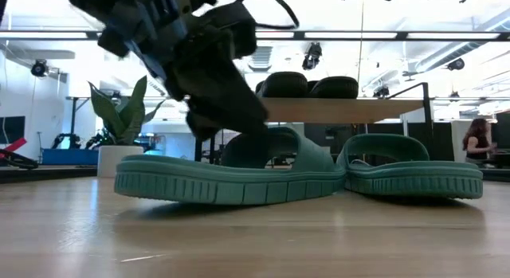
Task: Pick and place slides into the shelf
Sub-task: Move the green slide to the center of the table
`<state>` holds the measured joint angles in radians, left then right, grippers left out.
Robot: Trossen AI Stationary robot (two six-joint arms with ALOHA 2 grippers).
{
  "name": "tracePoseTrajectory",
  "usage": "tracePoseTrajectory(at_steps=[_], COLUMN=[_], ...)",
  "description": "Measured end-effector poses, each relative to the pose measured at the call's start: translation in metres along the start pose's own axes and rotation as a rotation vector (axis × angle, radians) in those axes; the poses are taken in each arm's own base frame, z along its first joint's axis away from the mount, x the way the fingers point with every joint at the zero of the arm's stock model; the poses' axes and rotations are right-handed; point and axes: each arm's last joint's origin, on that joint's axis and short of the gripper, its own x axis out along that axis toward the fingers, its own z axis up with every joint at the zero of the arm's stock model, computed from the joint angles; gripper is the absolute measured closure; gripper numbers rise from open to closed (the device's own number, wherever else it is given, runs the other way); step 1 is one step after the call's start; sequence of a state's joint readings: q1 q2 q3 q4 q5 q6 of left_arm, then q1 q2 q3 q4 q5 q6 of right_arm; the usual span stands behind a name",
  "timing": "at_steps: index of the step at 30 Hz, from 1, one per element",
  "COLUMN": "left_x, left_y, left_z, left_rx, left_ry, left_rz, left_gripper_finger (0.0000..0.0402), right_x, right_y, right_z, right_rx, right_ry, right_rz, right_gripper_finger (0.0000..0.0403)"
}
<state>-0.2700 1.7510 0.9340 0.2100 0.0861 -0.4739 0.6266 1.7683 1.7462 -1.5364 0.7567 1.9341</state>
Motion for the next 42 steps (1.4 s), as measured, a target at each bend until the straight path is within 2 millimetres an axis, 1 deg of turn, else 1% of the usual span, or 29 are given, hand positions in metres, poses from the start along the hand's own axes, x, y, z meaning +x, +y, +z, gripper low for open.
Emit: tracePoseTrajectory(at_steps=[3,6,8,12,16,19,26,30,36,42], left_x=[-0.019,-0.04,-0.052,-0.064,-0.063,-0.058,-0.044,-0.037,-0.037,-0.034], left_y=[-0.005,-0.005,-0.002,0.001,0.006,0.006,0.003,0.007,0.01,0.007], left_z=[0.006,0.004,-0.004,-0.018,-0.036,-0.04,-0.034,-0.04,-0.047,-0.045], left_rx=[0.042,0.076,0.092,0.139,0.159,0.164,0.163,0.159,0.162,0.153], left_ry=[0.004,0.078,0.177,0.332,0.407,0.372,0.227,0.272,0.309,0.273], left_rz=[0.067,0.148,0.209,0.262,0.28,0.26,0.181,0.197,0.21,0.129], left_gripper_finger=[0.0309,0.0309,0.0309,0.0309,0.0309,0.0309,0.0309,0.0309,0.0309,0.0314], right_x=[-0.001,-0.002,-0.003,-0.002,0.0,0.002,0.006,0.006,0.006,0.007], right_y=[0.0,-0.001,-0.001,-0.001,-0.002,-0.003,-0.004,-0.003,-0.002,-0.003], right_z=[-0.001,-0.003,-0.003,-0.003,-0.004,-0.005,-0.009,-0.009,-0.009,-0.01], right_rx=[-0.003,-0.008,-0.011,-0.025,-0.032,-0.025,-0.026,-0.019,-0.015,-0.021], right_ry=[0.005,0.007,0.007,-0.002,-0.02,-0.024,-0.026,-0.024,-0.022,-0.025], right_rz=[0.003,0.006,0.006,0.006,0.005,-0.001,-0.007,0.0,0.004,-0.001], right_gripper_finger=[0.0216,0.0216,0.0216,0.0216,0.0216,0.0216,0.0216,0.0216,0.0216,0.0216])
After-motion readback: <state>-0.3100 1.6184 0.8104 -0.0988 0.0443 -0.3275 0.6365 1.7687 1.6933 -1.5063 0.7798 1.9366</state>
